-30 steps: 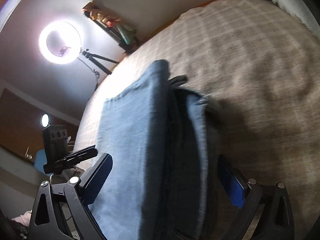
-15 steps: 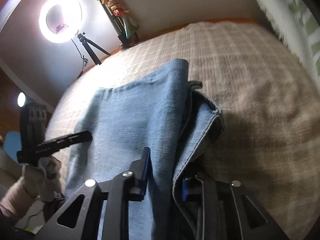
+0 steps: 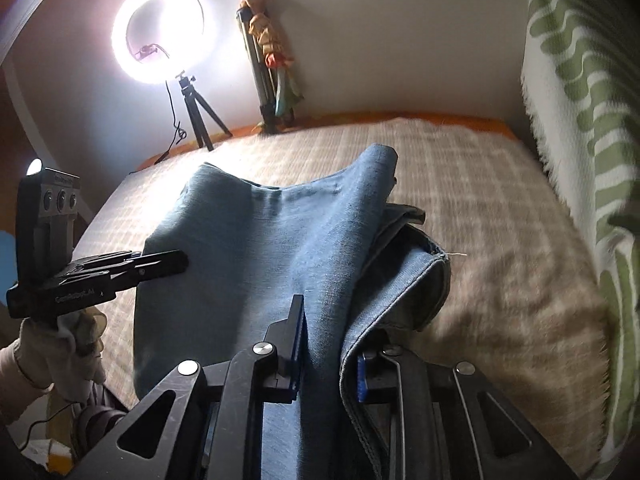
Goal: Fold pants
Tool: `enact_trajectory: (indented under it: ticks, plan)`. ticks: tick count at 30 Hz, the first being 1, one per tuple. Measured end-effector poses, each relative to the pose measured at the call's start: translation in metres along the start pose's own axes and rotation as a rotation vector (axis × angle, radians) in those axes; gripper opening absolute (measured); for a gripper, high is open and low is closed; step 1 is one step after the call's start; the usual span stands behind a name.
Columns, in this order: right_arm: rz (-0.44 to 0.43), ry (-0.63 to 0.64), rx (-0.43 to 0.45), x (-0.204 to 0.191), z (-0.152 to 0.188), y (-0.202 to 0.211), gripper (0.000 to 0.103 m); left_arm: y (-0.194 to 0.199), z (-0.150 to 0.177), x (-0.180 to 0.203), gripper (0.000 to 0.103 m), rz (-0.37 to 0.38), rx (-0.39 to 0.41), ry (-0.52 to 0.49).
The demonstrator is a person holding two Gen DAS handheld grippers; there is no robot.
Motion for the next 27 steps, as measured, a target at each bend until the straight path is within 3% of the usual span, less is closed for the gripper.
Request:
enact_trajectory:
  ticks: [11,21,27]
  plan:
    - [0.031,0.016,0.105,0.002,-0.093,-0.006,0.018,-0.018,-0.079,-0.016,0.012,-0.016,0.069,-0.055]
    - [0.061,0.039,0.138,0.025,-0.196,-0.073,0.018,-0.064,-0.174,-0.058,0.012,-0.085,0.116,-0.084]
    - [0.091,0.056,0.119,0.047,-0.239,-0.130,0.018,-0.107,-0.207,-0.092,0.012,-0.116,0.100,-0.068]
Point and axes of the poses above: each gripper's, at about its wrist camera, not at the fingertips, and y roughly against the way its jaws point, x to its right, z to its underside, the point moved 8 cm from there along -y, roughly the way its jaws point, and after that the axes turned 1 degree about -x, right-handed, at the moved point
